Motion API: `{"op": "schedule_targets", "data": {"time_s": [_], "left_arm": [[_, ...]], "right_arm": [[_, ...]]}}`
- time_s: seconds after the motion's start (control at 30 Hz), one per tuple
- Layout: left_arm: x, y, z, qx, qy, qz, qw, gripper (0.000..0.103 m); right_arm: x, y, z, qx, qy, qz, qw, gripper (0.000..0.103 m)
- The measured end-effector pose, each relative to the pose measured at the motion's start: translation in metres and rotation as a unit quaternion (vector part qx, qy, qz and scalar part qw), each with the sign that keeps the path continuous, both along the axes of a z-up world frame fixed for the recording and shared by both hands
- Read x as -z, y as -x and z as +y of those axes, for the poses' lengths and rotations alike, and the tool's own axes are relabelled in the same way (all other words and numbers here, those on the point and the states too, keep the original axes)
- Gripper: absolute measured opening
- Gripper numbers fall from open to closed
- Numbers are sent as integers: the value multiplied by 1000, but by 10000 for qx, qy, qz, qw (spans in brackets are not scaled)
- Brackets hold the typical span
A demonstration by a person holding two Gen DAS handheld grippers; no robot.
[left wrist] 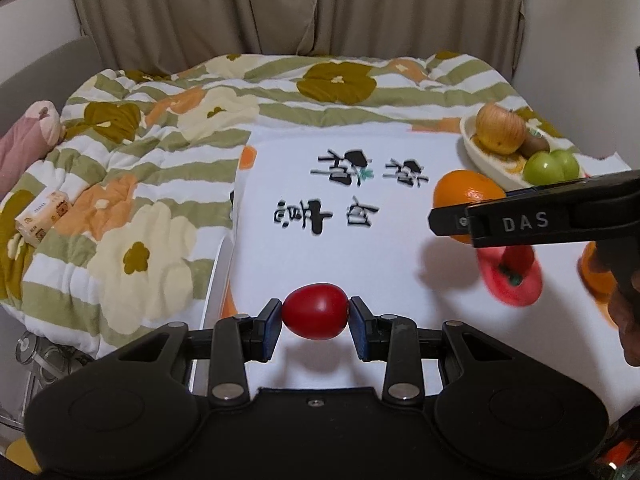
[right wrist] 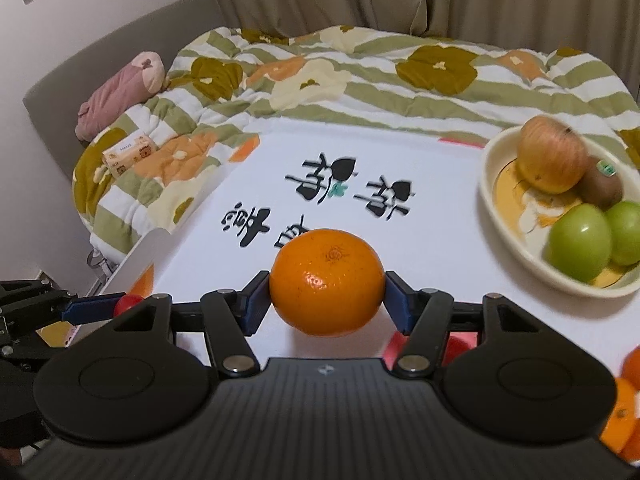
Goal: Organize fruits
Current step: 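Carry tomato and orange over the bowl while the left tool opens to drop the tomato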
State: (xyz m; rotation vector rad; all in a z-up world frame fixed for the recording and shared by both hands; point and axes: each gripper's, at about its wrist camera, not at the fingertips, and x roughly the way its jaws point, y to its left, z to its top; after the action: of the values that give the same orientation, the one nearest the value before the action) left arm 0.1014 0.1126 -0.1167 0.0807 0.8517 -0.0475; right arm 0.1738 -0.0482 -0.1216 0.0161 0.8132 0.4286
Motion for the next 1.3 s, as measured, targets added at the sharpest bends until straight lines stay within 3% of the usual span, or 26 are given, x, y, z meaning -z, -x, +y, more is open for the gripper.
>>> {"op": "schedule_targets", "data": {"time_s": [0.33,0.67,1.0,1.3], "left_arm": [[-41,-6,-45,-56,-14,-249,9997,40],[-66,-34,-109,220,-47,-519,9984,40],[-60,-87,-166,459,-117,-557,9973,40],[-28,-136,-195,521,-171,-297,9981,40]], "right_arm": [[-40,3,-62,128,-126,-172,9997,75],[-61,-10,-141,545,-162,-267,9980,75],[-55,-46,-197,537,-70,-297,9981,75],[-32,-84,-216,392,-76,-179,9990,75]]}}
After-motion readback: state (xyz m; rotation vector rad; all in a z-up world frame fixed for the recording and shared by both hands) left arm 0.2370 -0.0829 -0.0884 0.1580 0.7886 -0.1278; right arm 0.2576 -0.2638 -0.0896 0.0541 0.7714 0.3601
